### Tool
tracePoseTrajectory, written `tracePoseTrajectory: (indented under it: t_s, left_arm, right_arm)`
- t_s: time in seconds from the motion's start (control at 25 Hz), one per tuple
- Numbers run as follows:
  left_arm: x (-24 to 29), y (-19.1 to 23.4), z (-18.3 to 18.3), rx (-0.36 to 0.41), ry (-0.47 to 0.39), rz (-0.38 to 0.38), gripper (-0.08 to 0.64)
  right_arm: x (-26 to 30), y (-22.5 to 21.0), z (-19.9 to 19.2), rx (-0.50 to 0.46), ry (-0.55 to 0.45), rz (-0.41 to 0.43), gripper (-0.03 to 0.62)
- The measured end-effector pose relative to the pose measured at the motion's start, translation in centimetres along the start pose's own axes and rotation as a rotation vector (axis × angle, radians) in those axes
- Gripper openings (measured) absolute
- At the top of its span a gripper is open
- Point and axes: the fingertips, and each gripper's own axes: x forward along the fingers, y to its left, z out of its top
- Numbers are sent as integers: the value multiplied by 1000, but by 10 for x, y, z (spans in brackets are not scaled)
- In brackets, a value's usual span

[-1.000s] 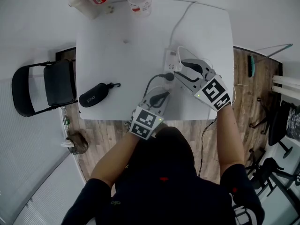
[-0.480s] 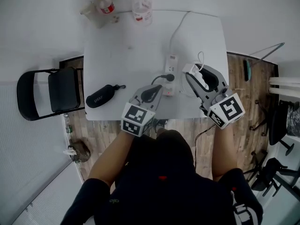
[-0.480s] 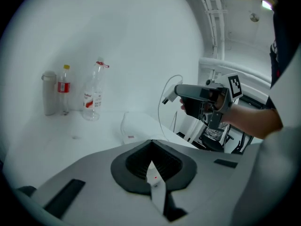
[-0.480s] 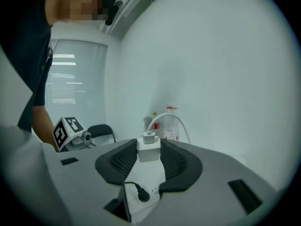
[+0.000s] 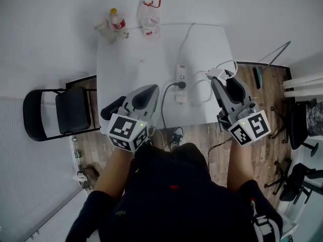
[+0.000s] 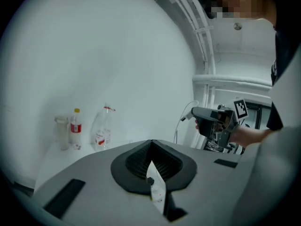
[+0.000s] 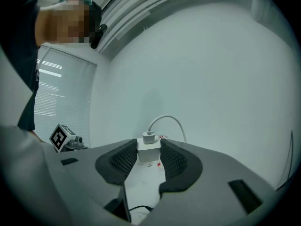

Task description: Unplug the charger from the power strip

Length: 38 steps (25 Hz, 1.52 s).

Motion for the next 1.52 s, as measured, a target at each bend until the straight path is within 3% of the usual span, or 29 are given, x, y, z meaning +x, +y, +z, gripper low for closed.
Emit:
tracePoseTrajectory:
  t_s: [0.4, 0.76, 1.12, 1.52]
  left_arm:
    - [-75, 16, 82, 87, -149, -4, 18]
    - [-89, 19, 100, 107, -173, -41, 18]
    - [-94, 14, 112, 126, -203, -51, 18]
    - [-95, 14, 112, 131, -220, -47, 18]
  right_arm:
    - [-35, 29, 49, -9, -90, -158, 163]
    - [-48, 50, 67, -70, -92, -228, 162]
    - [-52, 58, 71, -138, -92, -249, 163]
    - [-48, 54, 72, -147, -90, -240, 163]
